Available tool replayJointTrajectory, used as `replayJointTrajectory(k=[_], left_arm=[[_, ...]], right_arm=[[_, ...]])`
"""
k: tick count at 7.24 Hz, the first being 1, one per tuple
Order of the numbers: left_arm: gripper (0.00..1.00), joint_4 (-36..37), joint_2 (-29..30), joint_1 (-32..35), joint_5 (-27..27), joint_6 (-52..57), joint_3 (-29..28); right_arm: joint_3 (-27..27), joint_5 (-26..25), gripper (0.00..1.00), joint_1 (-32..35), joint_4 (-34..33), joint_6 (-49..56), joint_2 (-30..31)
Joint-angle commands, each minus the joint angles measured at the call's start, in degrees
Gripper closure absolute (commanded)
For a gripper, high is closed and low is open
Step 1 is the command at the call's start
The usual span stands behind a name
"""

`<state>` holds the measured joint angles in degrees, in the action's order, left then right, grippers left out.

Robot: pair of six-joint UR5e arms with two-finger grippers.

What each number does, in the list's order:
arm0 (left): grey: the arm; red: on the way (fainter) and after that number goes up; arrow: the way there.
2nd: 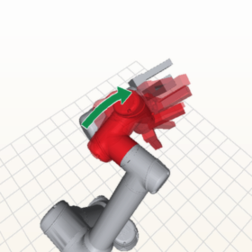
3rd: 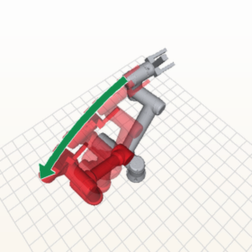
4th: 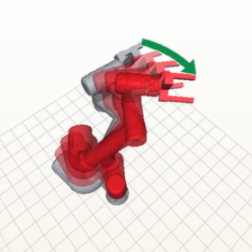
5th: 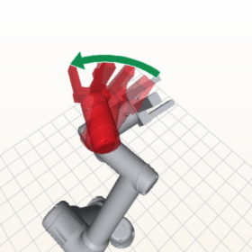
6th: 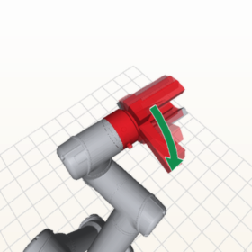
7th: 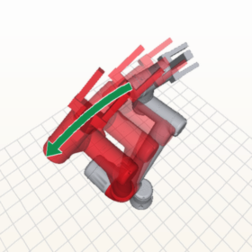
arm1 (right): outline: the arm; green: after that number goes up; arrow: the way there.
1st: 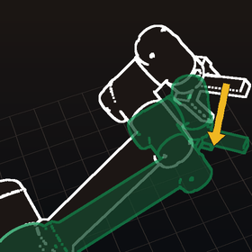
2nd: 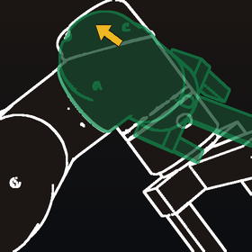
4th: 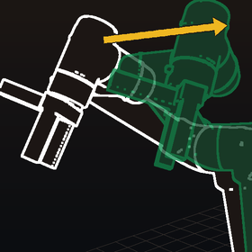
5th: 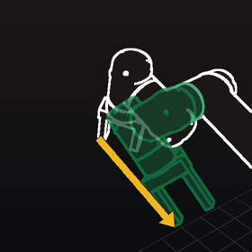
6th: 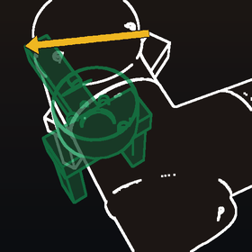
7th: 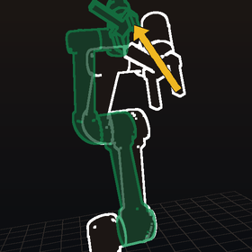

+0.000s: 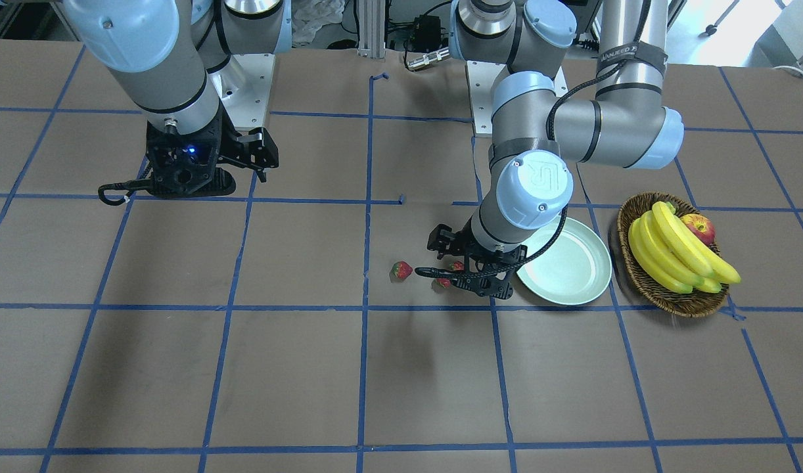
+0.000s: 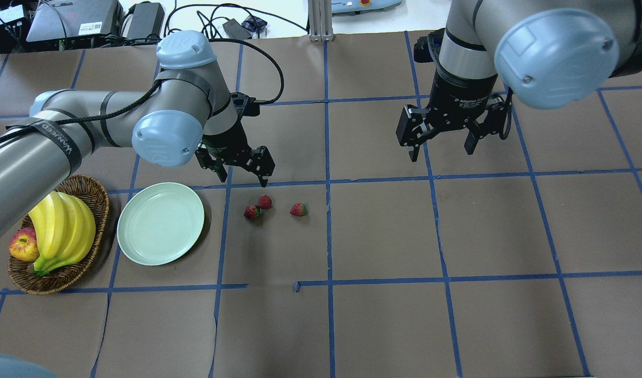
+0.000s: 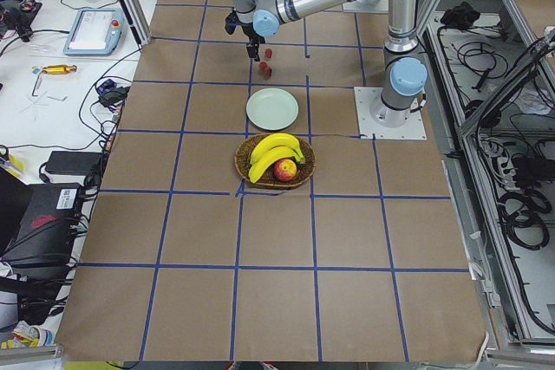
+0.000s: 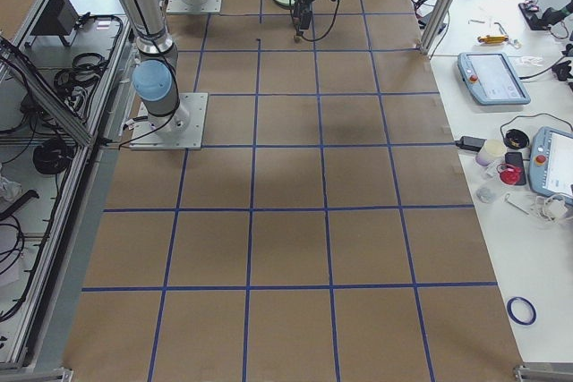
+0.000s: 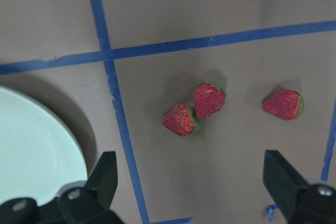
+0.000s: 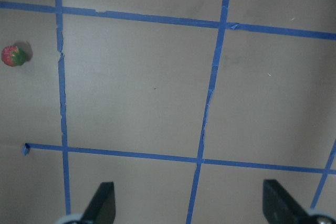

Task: Collect all strawberries into plate
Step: 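Lower the left gripper onto a strawberry and close on it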

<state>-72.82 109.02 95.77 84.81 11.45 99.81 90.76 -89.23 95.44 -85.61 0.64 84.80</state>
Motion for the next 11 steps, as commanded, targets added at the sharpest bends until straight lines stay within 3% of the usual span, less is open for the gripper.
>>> replayJointTrajectory(k=[1,2,8,10,11], left_arm=[[0.00,-0.4,2.1,0.0,-2.0,21.8,1.6],[0.00,-0.6,2.3,0.0,-1.6,28.0,2.9],[0.00,0.2,5.3,-0.1,-1.0,32.7,4.4],[0.06,3.2,6.7,-0.1,-1.0,33.5,4.3],[0.14,3.2,6.9,-0.1,-1.0,33.6,4.3]], right_arm=[[0.1,0.1,0.00,-0.2,0.0,0.1,0.0],[0.3,0.1,0.00,-0.2,0.0,0.1,0.1],[0.5,0.1,0.00,-0.2,0.0,0.1,-0.3],[0.6,0.0,0.00,-0.1,0.0,0.1,-0.3],[0.6,0.0,0.00,-0.1,-0.2,0.1,-0.3]])
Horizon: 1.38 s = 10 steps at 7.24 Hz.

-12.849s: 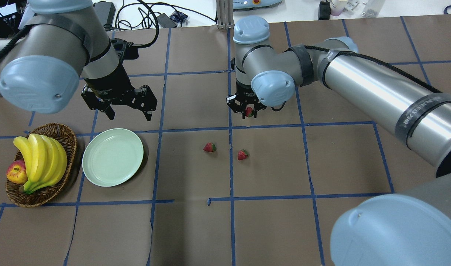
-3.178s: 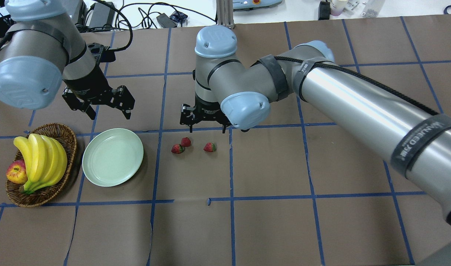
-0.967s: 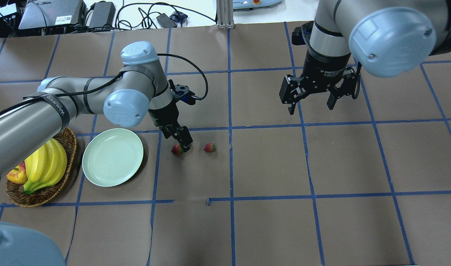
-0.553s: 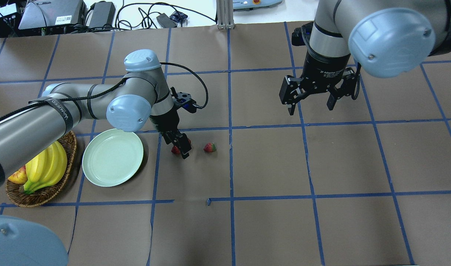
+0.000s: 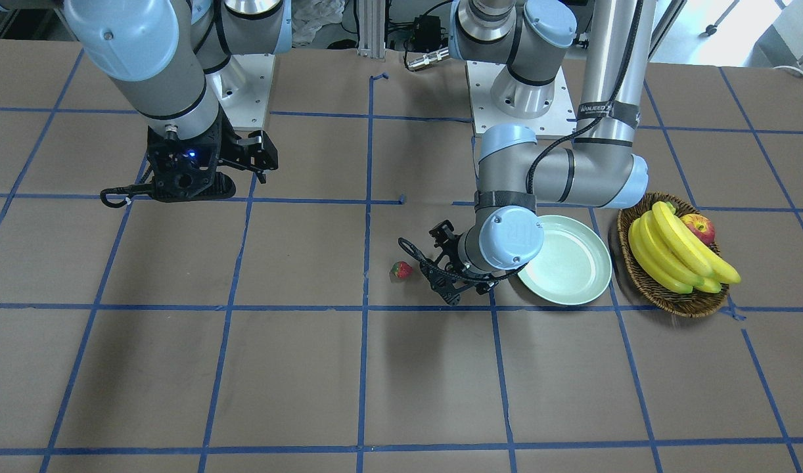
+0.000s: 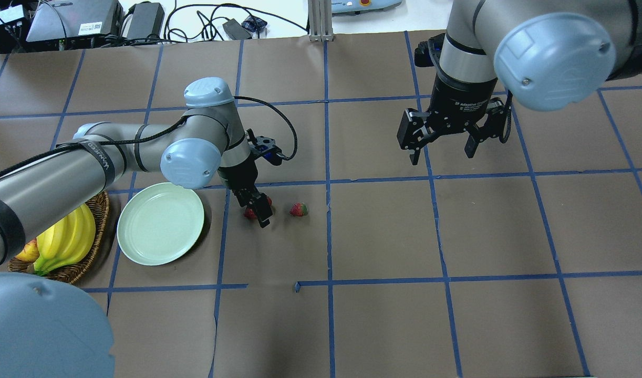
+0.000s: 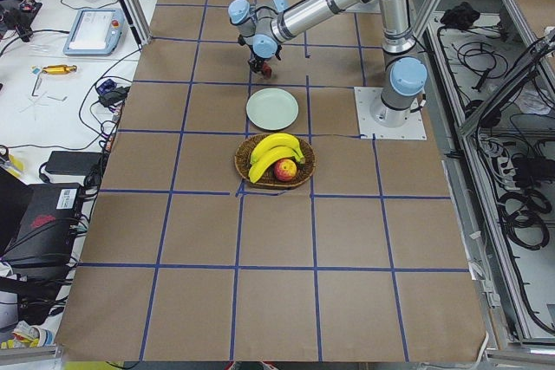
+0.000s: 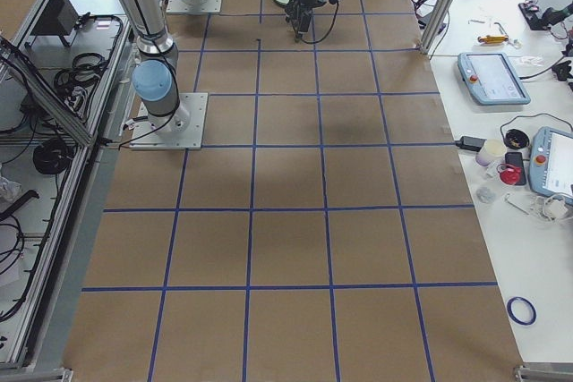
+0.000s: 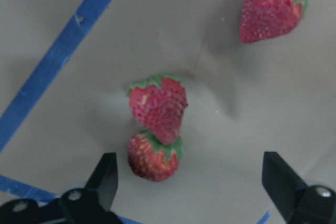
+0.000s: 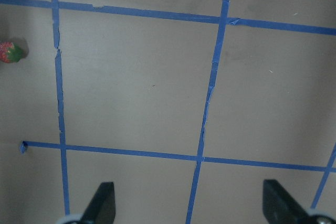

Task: Collect all strawberries into plate
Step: 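Lower the left gripper onto a strawberry and close on it, then lift the strawberry with the left gripper and carry it over the plate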

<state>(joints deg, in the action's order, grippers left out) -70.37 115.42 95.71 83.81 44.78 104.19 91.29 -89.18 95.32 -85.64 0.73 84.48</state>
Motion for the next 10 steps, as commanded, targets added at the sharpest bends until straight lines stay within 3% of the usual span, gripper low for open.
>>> replayJointTrajectory(k=[1,2,3,7,10], left_arm=[[0.40,0.8,0.4,0.0,0.0,0.2,0.0],[0.84,0.8,0.2,-0.1,1.5,0.3,-0.2],[1.00,0.8,-0.1,-0.1,7.4,0.7,-0.2],[1.00,0.9,-1.5,0.1,7.4,-0.1,-2.0],[1.00,-7.3,-6.7,-2.7,9.3,0.6,-4.8]], right_arm=[[0.0,0.0,0.00,0.0,-0.3,0.0,0.0],[0.0,0.0,0.00,0.0,-0.4,0.0,0.0],[0.0,-0.1,0.00,0.0,-0.4,0.1,0.0],[0.0,-0.1,0.00,0.0,-0.4,0.0,0.0],[-0.1,-0.1,0.00,0.0,-0.6,0.0,-0.1]])
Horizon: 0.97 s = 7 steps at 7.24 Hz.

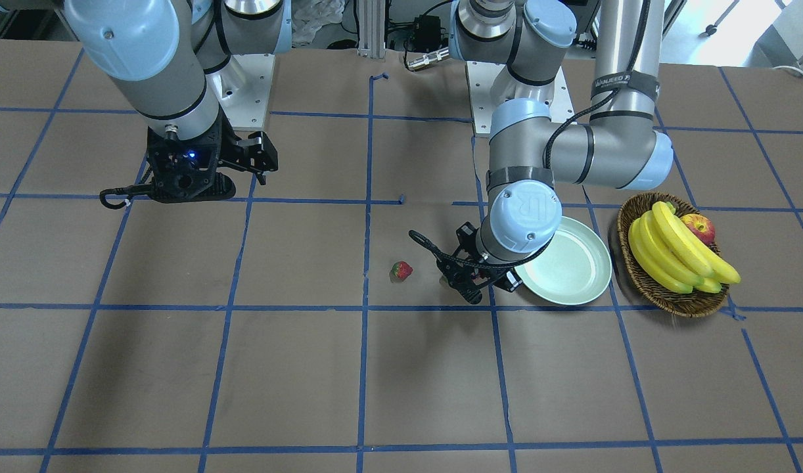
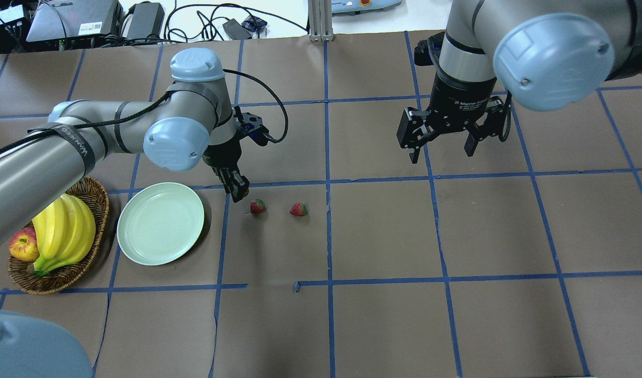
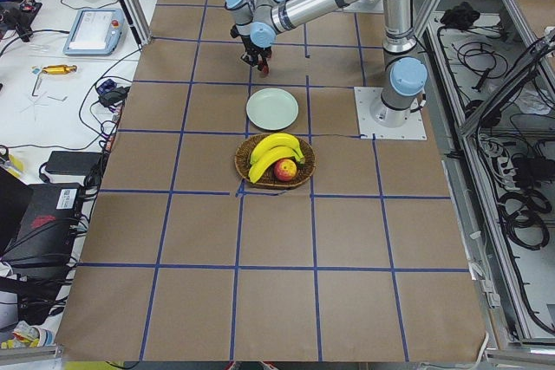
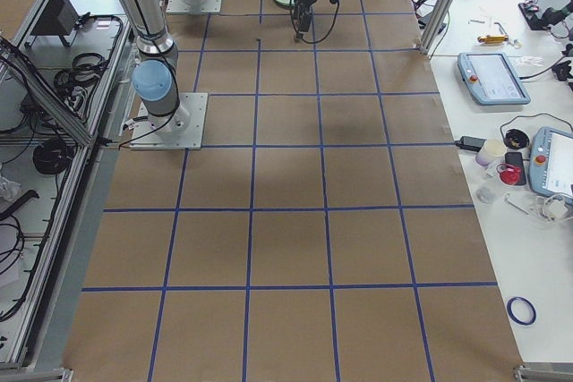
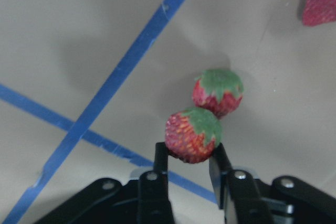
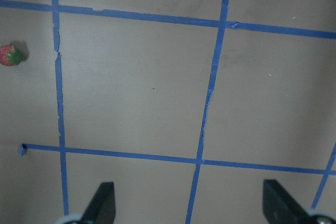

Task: Collect all strawberries into plate
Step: 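Lift the strawberry with the left gripper and carry it over the plate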

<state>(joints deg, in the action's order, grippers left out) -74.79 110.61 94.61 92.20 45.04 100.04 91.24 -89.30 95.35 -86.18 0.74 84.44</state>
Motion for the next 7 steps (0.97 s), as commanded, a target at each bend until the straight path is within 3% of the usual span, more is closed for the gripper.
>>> replayJointTrajectory(k=[1,3,4,7], left_arm=[[1.00,-3.9,-2.6,-5.0,4.4,1.1,-0.2],[1.00,-5.6,-2.6,-12.0,8.1,9.8,0.8],[1.00,-5.7,-2.2,-14.7,12.6,11.9,1.6],[1.00,-5.0,0.5,-16.3,13.0,12.8,3.5]], right_arm=[[0.1,0.0,0.00,0.0,0.0,0.1,-0.1],[0.1,0.0,0.00,-0.1,0.0,0.1,-0.1],[0.1,0.0,0.00,0.0,0.0,0.1,-0.1],[0.1,0.0,0.00,0.0,0.0,0.0,-0.1]])
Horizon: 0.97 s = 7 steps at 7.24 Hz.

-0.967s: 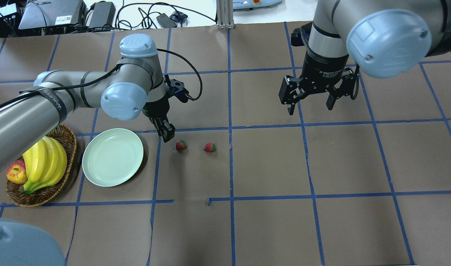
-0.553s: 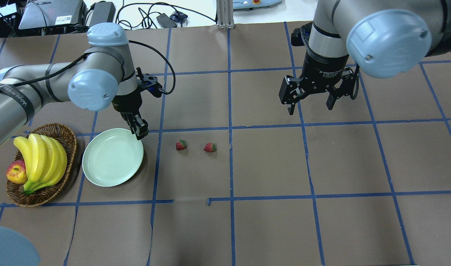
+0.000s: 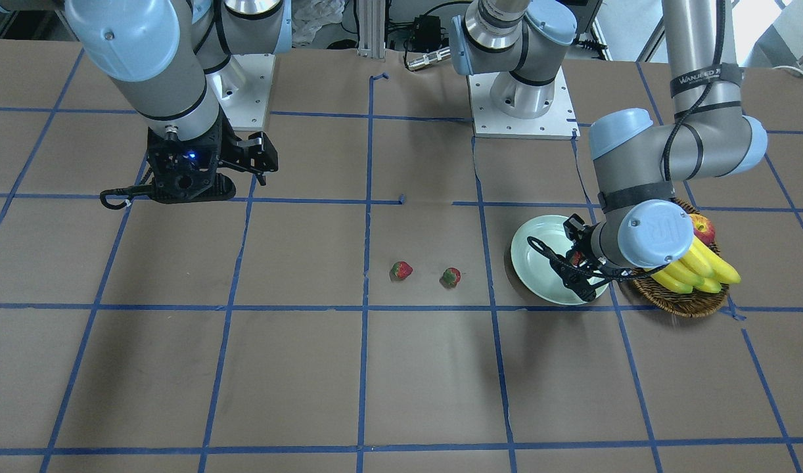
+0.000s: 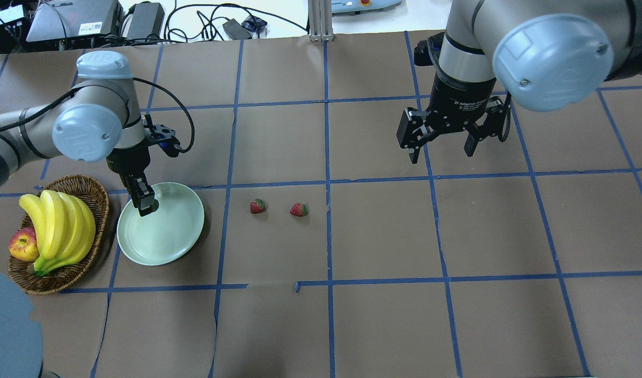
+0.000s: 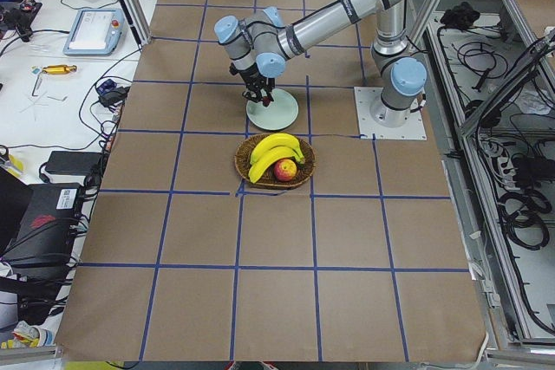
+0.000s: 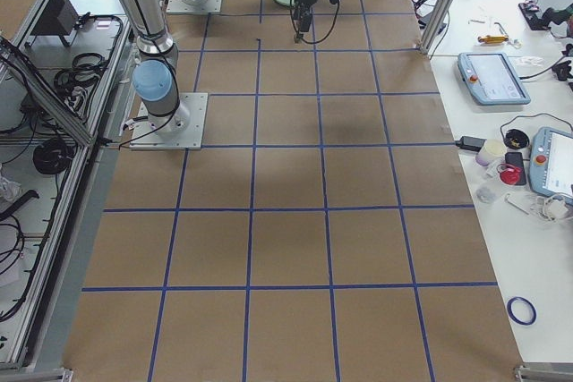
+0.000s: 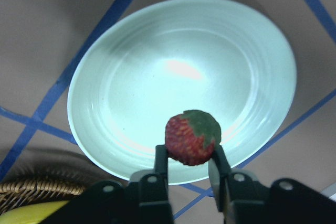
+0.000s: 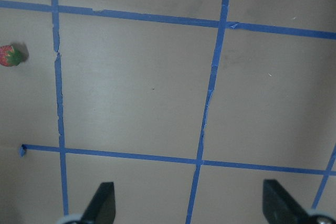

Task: Collect all strawberries into plate
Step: 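Lower the strawberry onto the plate and open the left gripper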

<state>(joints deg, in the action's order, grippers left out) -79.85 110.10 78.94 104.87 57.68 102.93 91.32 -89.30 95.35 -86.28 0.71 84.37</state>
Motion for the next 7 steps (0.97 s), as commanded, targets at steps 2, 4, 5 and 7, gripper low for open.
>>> replayJointTrajectory(k=[2,4,5,7], left_arm=[[0.00,0.2,1.3,-0.7,-0.3,-0.5,0.1],[0.00,0.2,-0.6,-0.3,-1.3,-0.5,-1.1],[0.00,0.2,-1.4,0.2,-7.3,-3.5,-3.0],[0.00,0.3,-1.0,2.3,-14.4,-11.7,-3.6]], right_arm=[[-0.1,0.0,0.00,-0.1,-0.1,0.0,0.0],[-0.1,0.0,0.00,-0.1,-0.1,0.0,0.0],[-0.1,0.0,0.00,-0.1,-0.1,0.1,0.0],[-0.1,-0.1,0.00,-0.1,-0.1,0.0,0.0]])
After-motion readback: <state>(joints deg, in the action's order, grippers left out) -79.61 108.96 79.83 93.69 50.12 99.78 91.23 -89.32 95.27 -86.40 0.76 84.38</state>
